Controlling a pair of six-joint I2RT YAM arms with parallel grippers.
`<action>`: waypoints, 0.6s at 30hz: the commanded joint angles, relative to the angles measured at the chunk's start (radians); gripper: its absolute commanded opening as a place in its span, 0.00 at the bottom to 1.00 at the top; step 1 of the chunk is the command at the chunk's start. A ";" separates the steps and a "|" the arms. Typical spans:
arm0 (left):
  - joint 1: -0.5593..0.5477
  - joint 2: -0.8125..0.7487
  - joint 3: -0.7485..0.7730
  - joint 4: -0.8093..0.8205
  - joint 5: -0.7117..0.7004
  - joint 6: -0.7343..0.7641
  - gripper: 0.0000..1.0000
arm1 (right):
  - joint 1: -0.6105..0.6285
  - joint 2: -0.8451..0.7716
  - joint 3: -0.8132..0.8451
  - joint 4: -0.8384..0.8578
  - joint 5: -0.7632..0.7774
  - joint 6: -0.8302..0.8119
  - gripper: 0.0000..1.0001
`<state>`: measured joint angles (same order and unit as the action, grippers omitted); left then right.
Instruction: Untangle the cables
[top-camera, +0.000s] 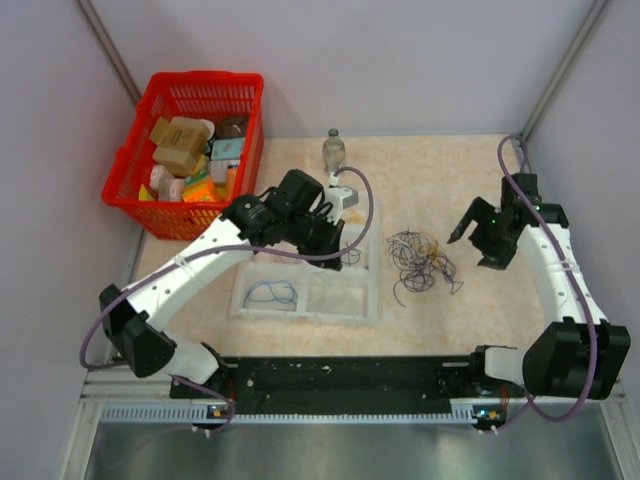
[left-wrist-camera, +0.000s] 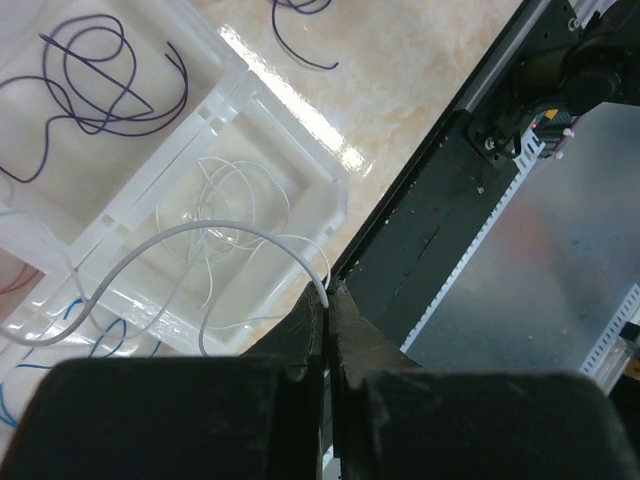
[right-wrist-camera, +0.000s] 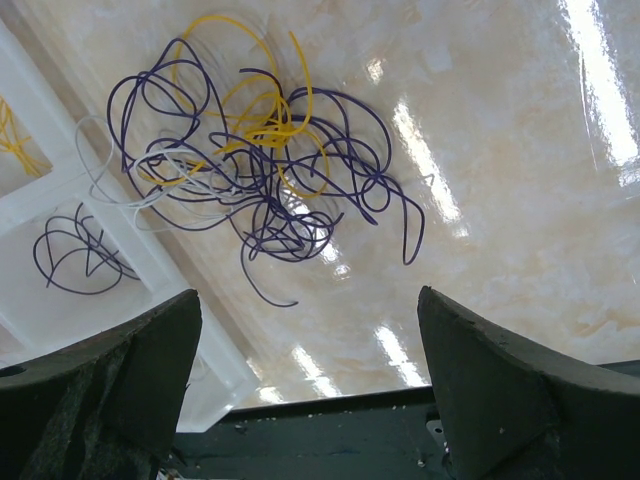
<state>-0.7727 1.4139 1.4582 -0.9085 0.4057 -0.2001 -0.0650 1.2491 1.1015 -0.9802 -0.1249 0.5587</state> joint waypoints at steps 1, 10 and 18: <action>0.003 0.089 0.021 -0.023 0.061 -0.016 0.00 | 0.016 0.006 0.049 0.015 0.007 -0.013 0.88; 0.010 0.168 -0.065 0.072 0.088 -0.002 0.00 | 0.021 -0.013 0.008 0.018 0.018 -0.011 0.88; 0.009 0.250 -0.185 0.149 0.096 -0.013 0.00 | 0.019 -0.016 0.014 0.018 0.022 -0.013 0.88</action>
<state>-0.7673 1.6585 1.3491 -0.8146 0.4892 -0.2104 -0.0540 1.2533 1.1011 -0.9802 -0.1211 0.5571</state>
